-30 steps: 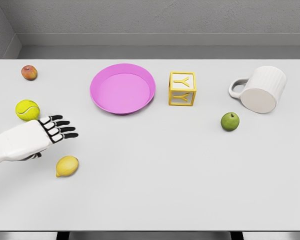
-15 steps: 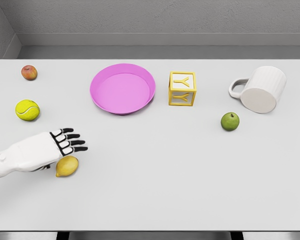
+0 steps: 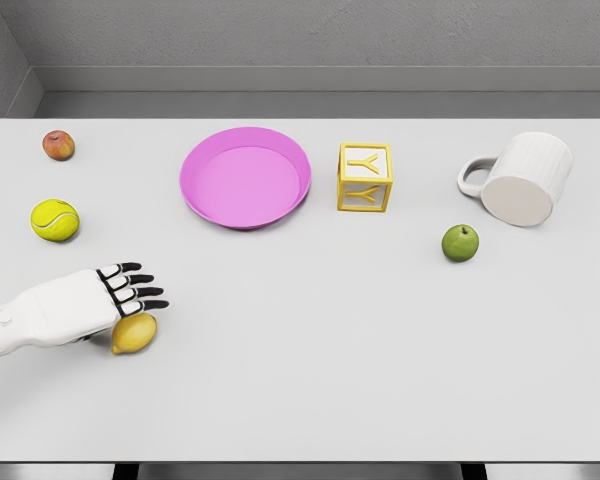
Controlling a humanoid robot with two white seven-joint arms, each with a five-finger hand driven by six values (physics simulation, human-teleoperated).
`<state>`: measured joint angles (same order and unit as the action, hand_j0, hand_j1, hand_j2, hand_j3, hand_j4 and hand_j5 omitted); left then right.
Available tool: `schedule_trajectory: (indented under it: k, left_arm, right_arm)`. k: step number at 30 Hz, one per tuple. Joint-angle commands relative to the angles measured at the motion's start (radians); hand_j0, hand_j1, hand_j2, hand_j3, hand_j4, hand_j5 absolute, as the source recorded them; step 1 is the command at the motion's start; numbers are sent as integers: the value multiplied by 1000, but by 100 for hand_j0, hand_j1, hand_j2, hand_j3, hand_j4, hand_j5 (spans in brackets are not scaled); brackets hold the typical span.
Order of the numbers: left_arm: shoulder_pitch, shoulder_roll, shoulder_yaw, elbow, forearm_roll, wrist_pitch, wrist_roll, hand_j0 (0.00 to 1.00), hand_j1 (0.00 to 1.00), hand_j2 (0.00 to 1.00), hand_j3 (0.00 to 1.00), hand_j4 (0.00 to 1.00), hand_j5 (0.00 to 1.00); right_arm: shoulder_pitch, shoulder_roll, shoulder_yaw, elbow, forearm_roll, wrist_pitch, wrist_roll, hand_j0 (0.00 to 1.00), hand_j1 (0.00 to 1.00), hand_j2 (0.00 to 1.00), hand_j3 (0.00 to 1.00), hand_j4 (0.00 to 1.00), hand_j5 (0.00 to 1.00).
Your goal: Put the lemon on the plate with left arm
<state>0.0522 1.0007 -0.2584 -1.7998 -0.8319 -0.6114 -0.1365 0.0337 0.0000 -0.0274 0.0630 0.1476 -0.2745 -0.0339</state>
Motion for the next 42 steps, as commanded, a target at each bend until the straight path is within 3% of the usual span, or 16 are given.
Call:
schedule_trajectory:
  k: [1, 42]
  left_arm:
    - [0, 0, -1, -1, 4, 1, -2, 100, 100, 100, 100, 100, 100]
    - [23, -22, -8, -3, 13, 1, -2, 100, 100, 100, 100, 100, 100]
  right_arm:
    - [0, 0, 0, 0, 0, 0, 0, 100, 100, 100, 100, 100, 100]
    - [0, 0, 0, 0, 0, 0, 0, 100, 100, 100, 100, 100, 100]
